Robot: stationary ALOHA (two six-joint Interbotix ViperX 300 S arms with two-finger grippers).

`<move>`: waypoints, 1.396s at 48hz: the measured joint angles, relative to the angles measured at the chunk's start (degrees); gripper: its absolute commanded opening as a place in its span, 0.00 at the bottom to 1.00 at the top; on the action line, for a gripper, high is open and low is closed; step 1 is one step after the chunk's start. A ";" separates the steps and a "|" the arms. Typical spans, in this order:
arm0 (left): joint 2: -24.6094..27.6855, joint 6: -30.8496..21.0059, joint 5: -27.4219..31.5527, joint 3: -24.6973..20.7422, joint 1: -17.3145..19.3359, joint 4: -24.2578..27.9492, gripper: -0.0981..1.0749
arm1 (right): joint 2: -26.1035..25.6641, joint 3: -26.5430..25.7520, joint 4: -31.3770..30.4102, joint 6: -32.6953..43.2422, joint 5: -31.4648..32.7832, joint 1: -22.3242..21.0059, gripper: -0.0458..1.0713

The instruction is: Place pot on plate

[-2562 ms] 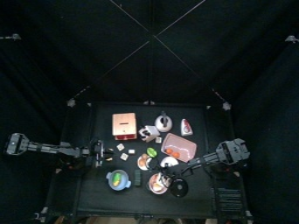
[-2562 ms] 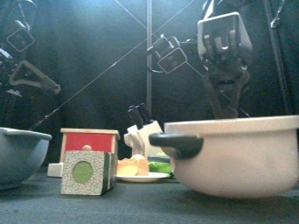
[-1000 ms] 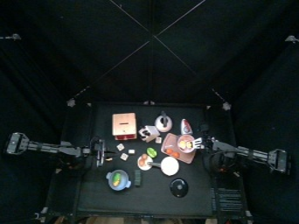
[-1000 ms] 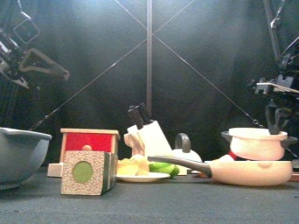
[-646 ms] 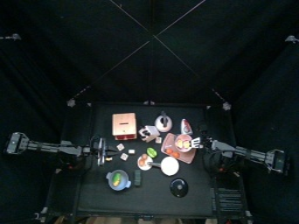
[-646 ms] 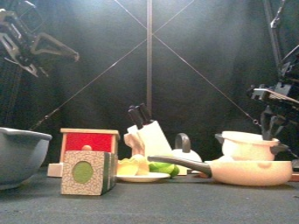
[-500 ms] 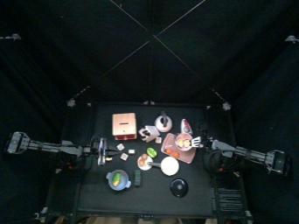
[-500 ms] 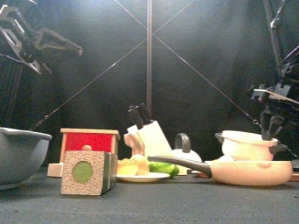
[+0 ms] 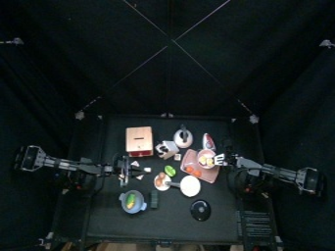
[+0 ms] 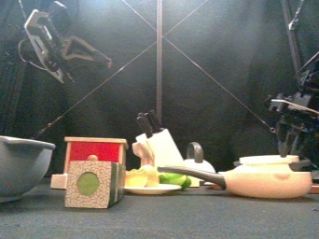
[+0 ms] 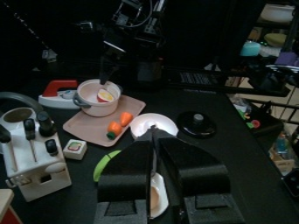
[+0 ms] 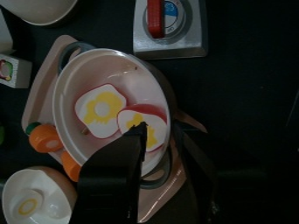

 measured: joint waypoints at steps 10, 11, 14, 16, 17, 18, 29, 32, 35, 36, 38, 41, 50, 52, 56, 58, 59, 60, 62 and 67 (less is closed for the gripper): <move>5.10 0.00 -3.16 -1.58 0.00 -1.05 0.51 | 0.00 -0.09 1.58 0.00 -0.88 4.31 0.68; 5.54 0.00 -3.43 -1.67 0.00 -1.14 0.51 | 0.00 -0.09 1.41 -0.09 -0.53 4.39 0.68; 6.42 0.00 -3.96 -1.93 0.00 -1.14 0.51 | 0.00 -0.18 0.70 -0.09 1.23 4.39 0.68; 6.77 0.00 -4.13 -2.11 -0.09 -1.14 0.51 | -0.09 -0.44 0.26 -0.09 2.81 4.39 0.68; 7.03 0.00 -4.22 -2.29 -0.09 -1.14 0.51 | -0.09 -0.53 0.09 -0.09 3.25 4.39 0.68; 7.12 0.00 -4.22 -2.29 -0.09 -1.14 0.51 | -0.18 -0.70 0.00 -0.09 3.78 4.39 0.68; 7.29 -0.09 -4.31 -2.64 -0.18 -2.72 0.51 | -1.76 -1.58 -5.19 0.00 3.96 3.96 0.68; 7.29 0.00 -4.39 -2.64 -0.18 -3.34 0.51 | -2.02 -2.29 -7.12 -0.09 3.78 3.25 0.68; 7.38 0.00 -4.75 -2.72 -0.18 -3.78 0.51 | -2.02 -2.90 -7.73 -0.18 3.60 2.72 0.68; 7.47 0.09 -4.92 -2.64 -0.18 -3.96 0.51 | -2.02 -2.90 -7.91 -0.09 3.60 2.64 0.68; 7.65 0.26 -5.01 -2.64 -0.18 -4.13 0.51 | -1.85 -2.90 -8.17 -0.18 3.52 2.29 0.68; 8.00 0.44 -5.27 -2.72 -0.09 -4.22 0.51 | -1.41 -2.90 -8.44 -0.18 3.52 1.93 0.68; 9.14 0.53 -5.27 -2.64 0.53 -4.13 0.51 | 0.09 -2.90 -9.58 -0.26 3.34 1.41 0.68; 9.49 0.53 -5.36 -2.64 0.70 -4.13 0.51 | 0.35 -3.08 -9.76 -0.35 3.25 1.23 0.68; 10.20 0.53 -5.27 -2.64 1.14 -4.13 0.51 | 0.44 -3.69 -10.37 -0.70 3.08 1.14 0.68; 10.55 0.53 -5.27 -2.64 1.49 -3.96 0.51 | 0.35 -4.31 -11.07 -0.79 3.08 0.88 0.68; 10.63 0.53 -5.36 -2.72 1.67 -3.96 0.51 | 0.35 -4.66 -11.60 -0.79 3.08 0.62 0.68; 10.81 0.53 -5.27 -2.64 1.85 -3.96 0.51 | 0.35 -4.92 -11.95 -0.70 2.99 0.53 0.68; 11.07 0.44 -5.36 -2.64 2.20 -3.96 0.51 | 0.35 -5.45 -12.92 -0.70 2.99 0.00 0.68; 11.25 0.53 -5.36 -2.72 2.99 -3.87 0.51 | 0.35 -6.86 -14.94 -0.26 3.08 -2.64 0.68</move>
